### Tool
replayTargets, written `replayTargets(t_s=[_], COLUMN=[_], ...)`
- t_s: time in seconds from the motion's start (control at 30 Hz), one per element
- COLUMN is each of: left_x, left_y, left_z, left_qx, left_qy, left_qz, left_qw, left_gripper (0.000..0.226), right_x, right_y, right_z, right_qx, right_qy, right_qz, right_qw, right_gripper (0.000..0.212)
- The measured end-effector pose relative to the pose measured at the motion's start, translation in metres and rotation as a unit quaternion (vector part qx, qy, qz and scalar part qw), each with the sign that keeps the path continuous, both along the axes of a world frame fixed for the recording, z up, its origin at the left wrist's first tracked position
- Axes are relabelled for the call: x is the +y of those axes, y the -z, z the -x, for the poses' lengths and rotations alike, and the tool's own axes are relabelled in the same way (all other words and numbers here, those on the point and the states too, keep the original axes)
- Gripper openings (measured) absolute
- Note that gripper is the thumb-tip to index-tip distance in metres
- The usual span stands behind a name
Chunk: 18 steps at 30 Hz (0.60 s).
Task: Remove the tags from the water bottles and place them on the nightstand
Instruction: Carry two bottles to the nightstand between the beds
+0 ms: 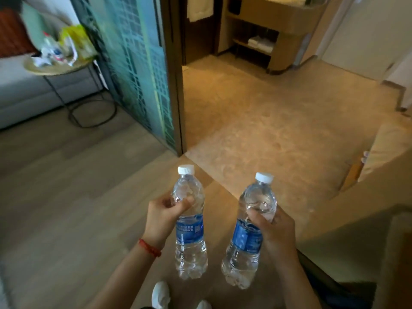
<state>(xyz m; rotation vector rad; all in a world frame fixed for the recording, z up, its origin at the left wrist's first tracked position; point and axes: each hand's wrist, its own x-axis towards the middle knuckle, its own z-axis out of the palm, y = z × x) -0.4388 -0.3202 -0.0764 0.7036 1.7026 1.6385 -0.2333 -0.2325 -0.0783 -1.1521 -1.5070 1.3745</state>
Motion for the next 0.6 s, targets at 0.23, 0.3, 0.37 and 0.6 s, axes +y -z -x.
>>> replayTargets(t_s=[0.23, 0.3, 0.37, 0.6], left_x=[-0.061, -0.08, -0.099, -0.174], left_y=[0.004, 0.005, 0.008, 0.009], left_z=[0.057, 0.078, 0.101, 0.201], left_qx=[-0.017, -0.019, -0.025, -0.014], left_qy=[-0.127, -0.157, -0.183, -0.259], left_qz=[-0.001, -0.003, -0.004, -0.003], left_qw=[0.992, 0.987, 0.983, 0.966], left_gripper=[0.038, 0.033, 0.034, 0.048], right_x=[-0.016, -0.024, -0.035, -0.087], right_y=[-0.005, -0.004, -0.002, 0.004], right_z=[0.088, 0.117, 0.148, 0.272], right_qx=[0.018, 0.025, 0.026, 0.022], right_qy=[-0.141, -0.168, -0.191, -0.264], right_qz=[-0.017, -0.014, -0.009, -0.003], right_qw=[0.99, 0.985, 0.981, 0.964], right_gripper=[0.031, 0.042, 0.042, 0.022])
